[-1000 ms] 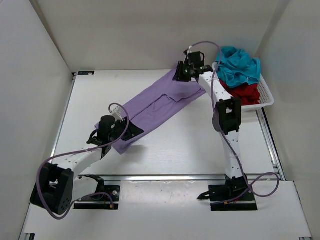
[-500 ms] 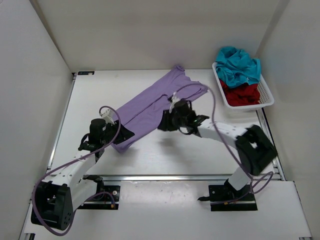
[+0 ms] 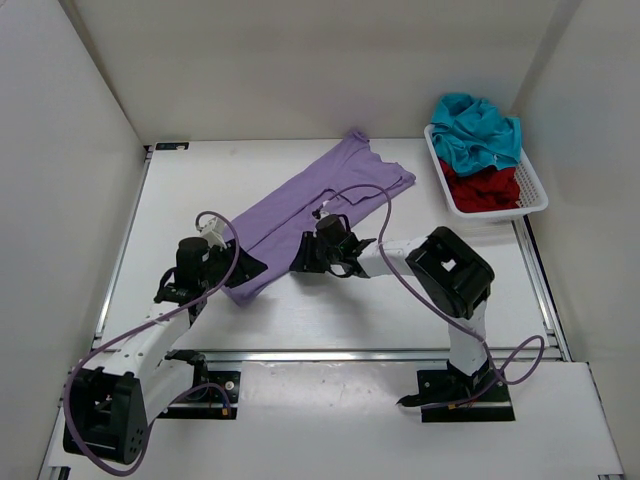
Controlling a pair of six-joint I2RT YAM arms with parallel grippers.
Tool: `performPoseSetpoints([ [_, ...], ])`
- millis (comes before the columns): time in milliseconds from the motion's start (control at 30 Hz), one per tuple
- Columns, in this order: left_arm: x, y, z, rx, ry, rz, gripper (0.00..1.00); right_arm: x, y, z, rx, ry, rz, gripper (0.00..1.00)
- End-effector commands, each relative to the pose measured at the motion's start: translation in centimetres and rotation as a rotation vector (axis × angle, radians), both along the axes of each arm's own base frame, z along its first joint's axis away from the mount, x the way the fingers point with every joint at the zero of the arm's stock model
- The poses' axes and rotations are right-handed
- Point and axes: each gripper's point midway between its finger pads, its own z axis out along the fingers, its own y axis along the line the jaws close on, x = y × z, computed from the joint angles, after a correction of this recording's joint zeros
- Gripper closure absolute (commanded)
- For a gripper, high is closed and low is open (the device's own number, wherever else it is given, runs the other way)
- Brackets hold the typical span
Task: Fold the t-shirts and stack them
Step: Rotate the tshirt 90 degrees
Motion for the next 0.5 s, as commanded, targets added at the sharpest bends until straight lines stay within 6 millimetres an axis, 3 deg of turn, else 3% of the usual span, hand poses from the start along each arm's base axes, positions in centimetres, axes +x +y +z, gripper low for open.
performPoseSetpoints([
  [0, 0.2, -0.2, 0.7, -0.012, -0.026, -0.007, 0.57, 1.8, -0.1, -1.0, 0.006, 0.028, -0.063, 0.79],
  [33, 0.3, -0.2, 0.9, -0.014, -0.03, -0.004, 0.58, 2.1, -0.1, -1.0, 0.016, 0.03, -0.064, 0.86],
  [200, 0.2, -0.4, 0.1, 0.004, -0.009, -0.009, 0.57, 2.6, -2.5, -0.6, 0.026, 0.022, -0.097, 1.0],
  [300, 0.4, -0.9, -0.3, 0.0, -0.007, -0.021, 0.57, 2.8, -4.4, -0.4, 0.04, 0.025, -0.121, 1.0],
  [367, 0.3, -1.2, -0.8, 0.012, 0.004, -0.032, 0.58, 2.5, -4.8, 0.9, 0.075, 0.002, -0.117, 1.0],
  [400, 0.5, -1.0, -0.6, 0.012, -0.006, -0.027, 0.58, 1.9, -5.6, 0.3, 0.053, 0.012, -0.124, 1.0],
  [467, 0.4, -0.9, -0.9, 0.01, 0.009, -0.016, 0.57, 1.5, -5.8, 0.9, 0.047, -0.01, -0.115, 0.8],
])
